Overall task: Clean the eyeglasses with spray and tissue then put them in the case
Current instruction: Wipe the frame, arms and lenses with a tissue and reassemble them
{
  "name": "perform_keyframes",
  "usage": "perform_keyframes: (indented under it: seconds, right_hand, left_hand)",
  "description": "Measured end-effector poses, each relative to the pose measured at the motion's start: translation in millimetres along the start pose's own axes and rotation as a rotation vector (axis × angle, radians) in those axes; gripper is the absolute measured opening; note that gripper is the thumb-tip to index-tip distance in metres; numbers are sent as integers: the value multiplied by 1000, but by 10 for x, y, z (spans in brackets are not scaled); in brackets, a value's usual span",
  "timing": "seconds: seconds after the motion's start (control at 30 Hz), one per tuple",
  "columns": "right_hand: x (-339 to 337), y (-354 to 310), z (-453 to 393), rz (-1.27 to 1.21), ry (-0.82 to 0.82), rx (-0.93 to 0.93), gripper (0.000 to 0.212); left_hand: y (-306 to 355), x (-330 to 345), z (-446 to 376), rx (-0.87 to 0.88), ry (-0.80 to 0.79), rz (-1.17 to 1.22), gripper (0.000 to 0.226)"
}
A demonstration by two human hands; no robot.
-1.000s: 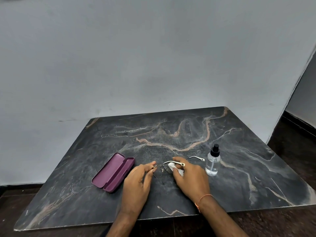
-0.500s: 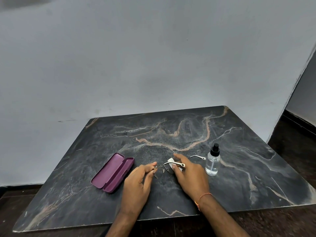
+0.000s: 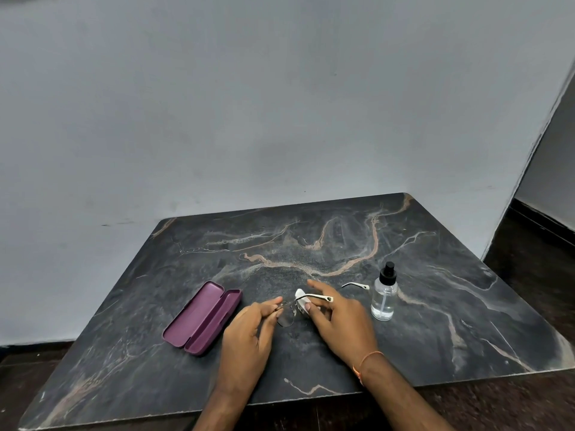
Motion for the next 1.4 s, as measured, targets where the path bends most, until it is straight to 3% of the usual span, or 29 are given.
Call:
perform_keyframes:
  seconds: [0.27,0.4,0.6,0.87,1.03,1.17,1.4]
  right_hand:
    - [-35,-17,37,-24,16,32,38]
    - [-30,5,19,-249,5,40,37]
    - [-174,2,129,-701,189,33,39]
    - [367,-196,419,-974,-63,409,26]
    - [657,-395,420,-1228,-140,633,24]
    - [706,-537,380,-1499,-167,606,41]
    - [704,-537,400,-1575,-174,532,50]
  left_hand:
    - [-32,-3,-3,-23,7,1,14]
    - [3,-13,-15,-27,-1,0,11]
    - [-98,-106,-52,-137,104,119,10]
    - [-144,-206,-56,-267,246,371,9]
    - [-105,-227,-42,-258,231,435,7]
    - [-52,-211,-29,-246,208,481,15]
    - [-88,-167,-44,-267,130,576,13]
Point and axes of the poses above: each hand's wrist, its own z-axis away from the middle knuckle, its own x-axis out of the palm, y = z × x, the point moved 8 cm from there along -z, towards the middle knuckle, and after that the axes turned 2 degrees about -x, right-handed, at the moved point
